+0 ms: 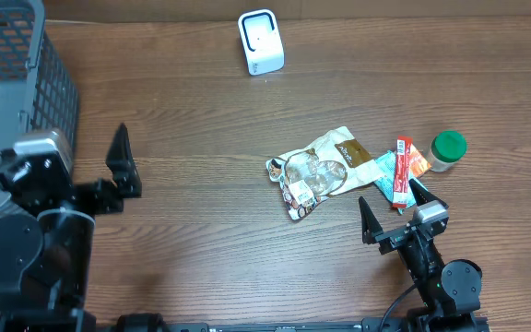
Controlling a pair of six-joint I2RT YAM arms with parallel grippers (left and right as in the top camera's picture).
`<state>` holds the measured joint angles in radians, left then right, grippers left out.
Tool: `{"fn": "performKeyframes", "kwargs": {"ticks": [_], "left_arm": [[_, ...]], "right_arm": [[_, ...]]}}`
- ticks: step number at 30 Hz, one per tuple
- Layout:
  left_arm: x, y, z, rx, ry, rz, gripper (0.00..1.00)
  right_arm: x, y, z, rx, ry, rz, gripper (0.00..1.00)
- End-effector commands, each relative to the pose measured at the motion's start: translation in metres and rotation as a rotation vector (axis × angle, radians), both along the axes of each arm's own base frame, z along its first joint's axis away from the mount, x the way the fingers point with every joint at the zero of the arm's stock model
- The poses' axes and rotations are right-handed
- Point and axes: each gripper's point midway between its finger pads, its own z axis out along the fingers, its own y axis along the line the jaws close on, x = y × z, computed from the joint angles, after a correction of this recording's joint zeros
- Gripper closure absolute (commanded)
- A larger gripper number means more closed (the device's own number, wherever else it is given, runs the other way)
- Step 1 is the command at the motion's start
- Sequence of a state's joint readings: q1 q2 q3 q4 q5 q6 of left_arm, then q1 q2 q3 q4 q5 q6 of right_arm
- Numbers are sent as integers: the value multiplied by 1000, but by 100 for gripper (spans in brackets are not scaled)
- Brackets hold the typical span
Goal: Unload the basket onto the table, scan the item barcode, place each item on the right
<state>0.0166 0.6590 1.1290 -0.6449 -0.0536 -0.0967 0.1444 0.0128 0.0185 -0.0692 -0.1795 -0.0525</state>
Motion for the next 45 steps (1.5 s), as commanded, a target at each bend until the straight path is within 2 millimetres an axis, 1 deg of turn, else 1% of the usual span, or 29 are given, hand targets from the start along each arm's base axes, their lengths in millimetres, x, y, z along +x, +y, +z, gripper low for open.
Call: {"fn": "performKeyframes", "kwargs": {"ticks": [1, 5, 9, 11, 13, 15, 17, 18, 19, 21, 25, 27, 30, 32, 37, 39, 40, 44, 45], "left_arm": [[-16, 0, -20, 14, 46, -1, 0], [-33, 5, -56, 20, 112, 28, 0], [-45, 3, -89, 11, 121, 20, 0], [-49, 3, -99, -17, 94, 27, 0], [-51, 3, -100, -45, 28, 32, 0], [-52, 3, -92, -68, -64, 33, 1], [-53, 2, -78, -81, -174, 22, 0], [-55, -1, -62, -79, -277, 1, 0], [-56, -2, -57, -79, -313, -2, 0], [-65, -5, -31, -74, -481, -28, 0], [-82, -11, 4, -60, -731, -74, 0], [-88, -15, 14, -50, -836, -97, 0], [-93, -18, 15, -39, -936, -118, 0], [-93, -19, 10, -35, -975, -125, 0], [-77, -18, -23, -36, -963, -124, 0], [-68, -18, -38, -38, -924, -122, 0], [-60, -17, -51, -43, -883, -116, 0], [-39, -14, -84, -54, -761, -95, 0], [-33, -13, -95, -58, -716, -87, 0]], "right_arm": [[0, -1, -2, 4, -1, -3, 0], [0, -1, -2, 4, -1, -3, 0], [0, -1, -2, 4, -1, -3, 0], [0, -1, -2, 4, -1, -3, 0], [0, -1, -2, 4, -1, -3, 0], [0, -1, -2, 4, -1, -3, 0], [0, -1, -2, 4, -1, -3, 0], [0, -1, -2, 4, -1, -3, 0], [0, -1, -2, 4, -1, -3, 0], [0, -1, -2, 4, -1, -3, 0], [0, -1, -2, 4, -1, -3, 0], [0, -1, -2, 4, -1, -3, 0], [0, -1, -2, 4, -1, -3, 0], [0, -1, -2, 4, -1, -3, 0], [0, -1, -2, 4, -1, -3, 0], [0, -1, -2, 4, -1, -3, 0], [0, -1, -2, 4, -1, -3, 0], [0, -1, -2, 4, -1, -3, 0], [0, -1, -2, 4, -1, -3, 0]]}}
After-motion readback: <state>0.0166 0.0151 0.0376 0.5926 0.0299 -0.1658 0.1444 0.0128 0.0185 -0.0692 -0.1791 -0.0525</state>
